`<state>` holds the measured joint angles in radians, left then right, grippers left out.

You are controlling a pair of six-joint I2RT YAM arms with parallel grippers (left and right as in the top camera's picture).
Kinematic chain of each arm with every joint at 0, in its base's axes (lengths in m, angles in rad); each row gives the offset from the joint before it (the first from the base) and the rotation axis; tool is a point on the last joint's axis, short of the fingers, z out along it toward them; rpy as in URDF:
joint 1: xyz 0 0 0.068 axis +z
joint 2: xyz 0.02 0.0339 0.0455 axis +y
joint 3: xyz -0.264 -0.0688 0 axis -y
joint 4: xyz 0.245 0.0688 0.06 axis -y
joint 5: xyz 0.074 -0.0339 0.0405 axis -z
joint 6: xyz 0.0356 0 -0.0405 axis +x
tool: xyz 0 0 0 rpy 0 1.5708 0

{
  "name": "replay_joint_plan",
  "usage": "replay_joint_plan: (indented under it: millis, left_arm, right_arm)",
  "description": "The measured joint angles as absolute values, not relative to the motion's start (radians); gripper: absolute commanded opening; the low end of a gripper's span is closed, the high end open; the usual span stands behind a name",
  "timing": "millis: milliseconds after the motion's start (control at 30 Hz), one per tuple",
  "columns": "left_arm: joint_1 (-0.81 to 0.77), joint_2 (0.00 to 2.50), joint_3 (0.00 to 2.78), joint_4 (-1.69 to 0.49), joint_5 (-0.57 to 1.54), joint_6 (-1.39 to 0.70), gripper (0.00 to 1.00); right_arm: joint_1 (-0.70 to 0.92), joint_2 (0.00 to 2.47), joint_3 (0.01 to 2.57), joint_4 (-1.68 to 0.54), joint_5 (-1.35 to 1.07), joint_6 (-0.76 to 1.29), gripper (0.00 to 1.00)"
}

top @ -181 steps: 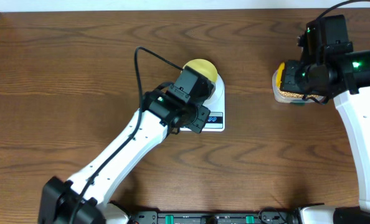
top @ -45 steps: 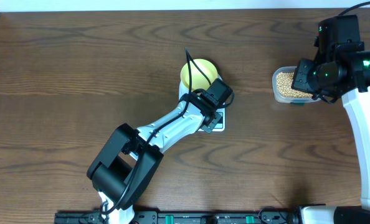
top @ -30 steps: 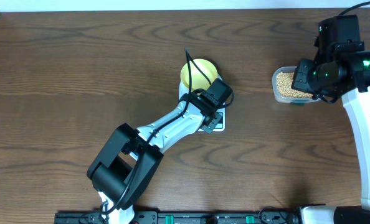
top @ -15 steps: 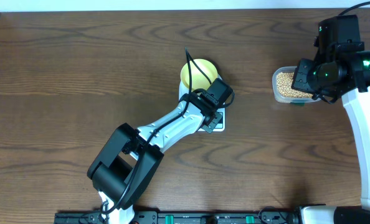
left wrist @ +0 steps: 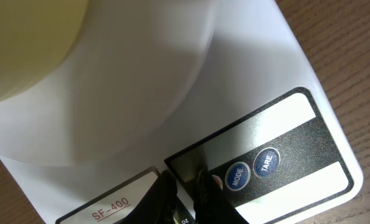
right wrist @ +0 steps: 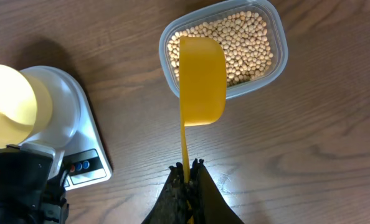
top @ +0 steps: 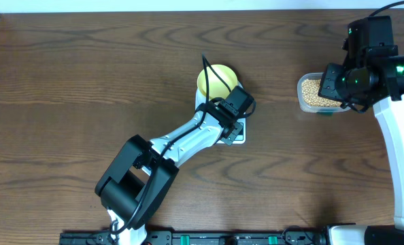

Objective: Scoop item into bowl and weigh 50g on scale

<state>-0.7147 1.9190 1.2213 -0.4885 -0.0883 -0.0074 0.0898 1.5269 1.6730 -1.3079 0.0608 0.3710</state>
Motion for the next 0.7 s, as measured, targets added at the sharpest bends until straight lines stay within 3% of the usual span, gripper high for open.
replay_joint_plan:
  millis: [700]
  left_arm:
    - [-0.715,1.910,1.224,-0.535,-0.088,-0.023,0.15]
  right_arm:
    - [0.090,1.527,1.673,-1.295,0.061,0.371,0.01]
